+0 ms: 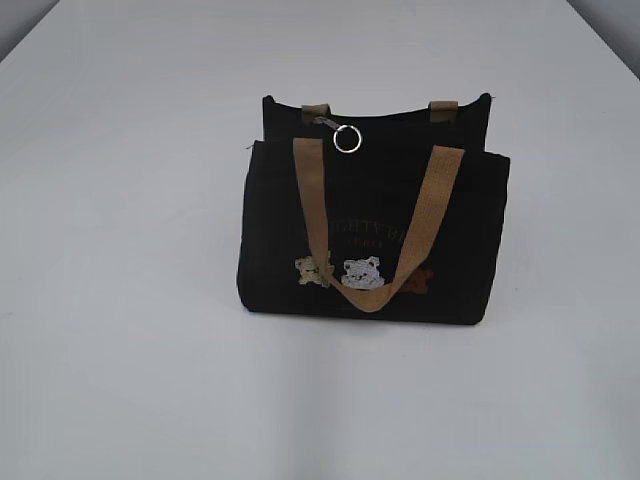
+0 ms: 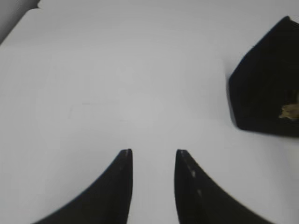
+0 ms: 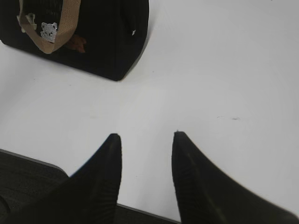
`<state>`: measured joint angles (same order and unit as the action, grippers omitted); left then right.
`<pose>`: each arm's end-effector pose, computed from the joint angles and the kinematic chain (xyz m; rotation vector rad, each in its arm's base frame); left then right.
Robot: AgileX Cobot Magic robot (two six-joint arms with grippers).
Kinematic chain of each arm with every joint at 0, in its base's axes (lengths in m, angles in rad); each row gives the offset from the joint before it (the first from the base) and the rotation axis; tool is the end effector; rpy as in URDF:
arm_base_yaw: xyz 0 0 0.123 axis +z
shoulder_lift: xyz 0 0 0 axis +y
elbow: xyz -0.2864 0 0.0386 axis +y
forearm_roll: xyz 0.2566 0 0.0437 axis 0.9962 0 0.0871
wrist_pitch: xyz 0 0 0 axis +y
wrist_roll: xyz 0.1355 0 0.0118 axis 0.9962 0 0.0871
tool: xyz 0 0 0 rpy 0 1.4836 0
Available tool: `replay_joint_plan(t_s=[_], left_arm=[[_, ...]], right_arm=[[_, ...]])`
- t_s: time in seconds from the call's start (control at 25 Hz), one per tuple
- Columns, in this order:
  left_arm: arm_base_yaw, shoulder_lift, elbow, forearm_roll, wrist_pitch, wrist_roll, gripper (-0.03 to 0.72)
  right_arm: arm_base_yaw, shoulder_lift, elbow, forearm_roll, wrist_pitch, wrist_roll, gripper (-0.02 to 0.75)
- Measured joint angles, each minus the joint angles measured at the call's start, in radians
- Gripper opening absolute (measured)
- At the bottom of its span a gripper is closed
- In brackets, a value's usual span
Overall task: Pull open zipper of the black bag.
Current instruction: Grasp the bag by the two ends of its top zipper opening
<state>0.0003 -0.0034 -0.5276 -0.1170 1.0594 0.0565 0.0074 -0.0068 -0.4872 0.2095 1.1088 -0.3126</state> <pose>0.0351 -0.0138 0.2708 0.0639 2.0071 -0.1028 0.0344 0.0256 0.2535 -0.3462 2.0512 0.0671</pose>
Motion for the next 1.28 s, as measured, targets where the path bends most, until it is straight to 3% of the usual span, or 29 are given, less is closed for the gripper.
replay_joint_plan(t_s=[0.08,0.16,0.24,0.36,0.44,0.52,0.6,0.64,0.76,0.88,1.08,1.28], left_arm=[[0.0,0.047,-0.003,-0.094,-0.008,0.072,0.235],[0.0,0.144,-0.009,-0.235,-0.06,0.222,0.237],[0.0,0.281,-0.011,-0.449,-0.184,0.442,0.241],[0.0,0.522,-0.013,-0.776,-0.4,0.89,0.244],[0.0,0.708,-0.016,-1.079,-0.474,1.287,0.251],[0.0,0.946,-0.024,-1.403,-0.435,1.673,0.265],[0.001,1.131,-0.041,-1.533,-0.311,1.995,0.282],[-0.004,1.223,-0.054,-1.562,-0.268,2.079,0.287],[-0.034,1.44,-0.123,-1.6,-0.205,2.244,0.298],[-0.096,1.558,-0.199,-1.609,-0.201,2.313,0.332],[-0.221,1.679,-0.286,-1.611,-0.297,2.342,0.42],[-0.294,1.799,-0.397,-1.612,-0.376,2.344,0.437]], right_arm=[[0.0,0.0,0.0,0.0,0.0,0.0,0.292],[0.0,0.0,0.0,0.0,-0.001,0.0,0.292],[0.0,0.0,0.0,0.0,-0.001,0.0,0.292],[0.0,0.0,0.0,0.0,-0.001,0.0,0.292],[0.0,0.0,0.0,0.0,-0.001,0.0,0.292],[0.0,0.0,0.0,0.0,-0.001,0.0,0.292],[0.0,0.0,0.0,0.0,-0.001,0.0,0.292],[0.0,0.0,0.0,0.0,-0.001,0.0,0.292],[0.0,0.0,0.0,0.0,-0.001,0.0,0.292],[0.0,0.0,0.0,0.0,-0.001,0.0,0.292],[0.0,0.0,0.0,0.002,-0.001,0.0,0.292],[0.0,0.086,-0.007,0.059,-0.012,-0.074,0.292]])
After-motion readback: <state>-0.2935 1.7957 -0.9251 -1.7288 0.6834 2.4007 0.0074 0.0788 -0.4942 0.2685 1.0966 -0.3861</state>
